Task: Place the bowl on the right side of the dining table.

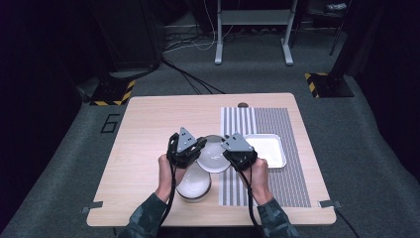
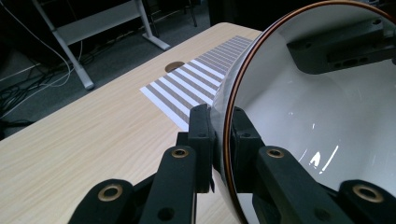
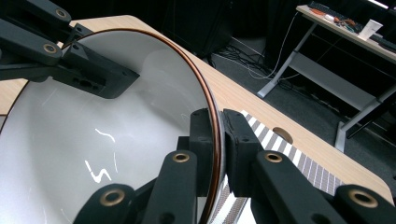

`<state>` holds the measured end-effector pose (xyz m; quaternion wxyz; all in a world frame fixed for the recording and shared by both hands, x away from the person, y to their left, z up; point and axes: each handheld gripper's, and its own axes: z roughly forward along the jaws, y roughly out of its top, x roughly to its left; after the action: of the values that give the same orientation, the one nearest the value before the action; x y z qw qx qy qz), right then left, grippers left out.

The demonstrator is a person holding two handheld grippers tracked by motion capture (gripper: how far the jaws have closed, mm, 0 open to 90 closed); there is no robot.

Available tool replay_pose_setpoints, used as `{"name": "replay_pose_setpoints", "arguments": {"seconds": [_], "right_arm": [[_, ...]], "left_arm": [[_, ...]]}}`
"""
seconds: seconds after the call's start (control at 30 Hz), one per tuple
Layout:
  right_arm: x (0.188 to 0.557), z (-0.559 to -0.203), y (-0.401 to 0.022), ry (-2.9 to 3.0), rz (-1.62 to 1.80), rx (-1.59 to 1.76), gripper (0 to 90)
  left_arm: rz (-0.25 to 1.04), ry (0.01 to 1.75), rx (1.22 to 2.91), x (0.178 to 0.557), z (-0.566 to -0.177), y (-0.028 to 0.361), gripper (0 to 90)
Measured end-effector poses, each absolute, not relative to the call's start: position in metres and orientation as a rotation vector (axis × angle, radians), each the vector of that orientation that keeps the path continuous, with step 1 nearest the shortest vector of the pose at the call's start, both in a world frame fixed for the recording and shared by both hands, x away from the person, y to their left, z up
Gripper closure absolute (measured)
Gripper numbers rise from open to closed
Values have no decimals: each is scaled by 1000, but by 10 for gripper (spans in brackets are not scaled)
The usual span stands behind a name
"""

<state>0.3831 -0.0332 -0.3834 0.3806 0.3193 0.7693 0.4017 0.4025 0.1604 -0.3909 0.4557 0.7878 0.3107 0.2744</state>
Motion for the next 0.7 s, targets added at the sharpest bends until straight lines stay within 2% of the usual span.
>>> {"name": "replay_pose_setpoints", "arguments": {"seconds": [0.7], "right_arm": [[397, -386, -57, 1935, 1003, 891, 831]], "left_arm": [[657, 756, 1982, 425, -389, 131, 828]]}}
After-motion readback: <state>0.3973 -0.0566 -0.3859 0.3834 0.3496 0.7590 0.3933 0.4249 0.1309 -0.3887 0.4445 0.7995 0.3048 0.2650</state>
